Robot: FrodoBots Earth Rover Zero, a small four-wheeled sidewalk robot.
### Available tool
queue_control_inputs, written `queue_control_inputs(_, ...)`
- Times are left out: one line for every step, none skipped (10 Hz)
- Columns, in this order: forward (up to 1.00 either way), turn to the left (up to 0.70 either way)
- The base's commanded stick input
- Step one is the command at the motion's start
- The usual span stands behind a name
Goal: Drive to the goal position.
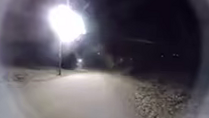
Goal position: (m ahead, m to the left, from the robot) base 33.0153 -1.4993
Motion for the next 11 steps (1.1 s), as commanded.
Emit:
queue_control_inputs(1.00,0.00)
queue_control_inputs(1.00,0.00)
queue_control_inputs(1.00,0.00)
queue_control_inputs(1.00,0.00)
queue_control_inputs(1.00,0.00)
queue_control_inputs(1.00,0.00)
queue_control_inputs(1.00,0.00)
queue_control_inputs(1.00,0.00)
queue_control_inputs(1.00,0.00)
queue_control_inputs(1.00,0.00)
queue_control_inputs(1.00,0.00)
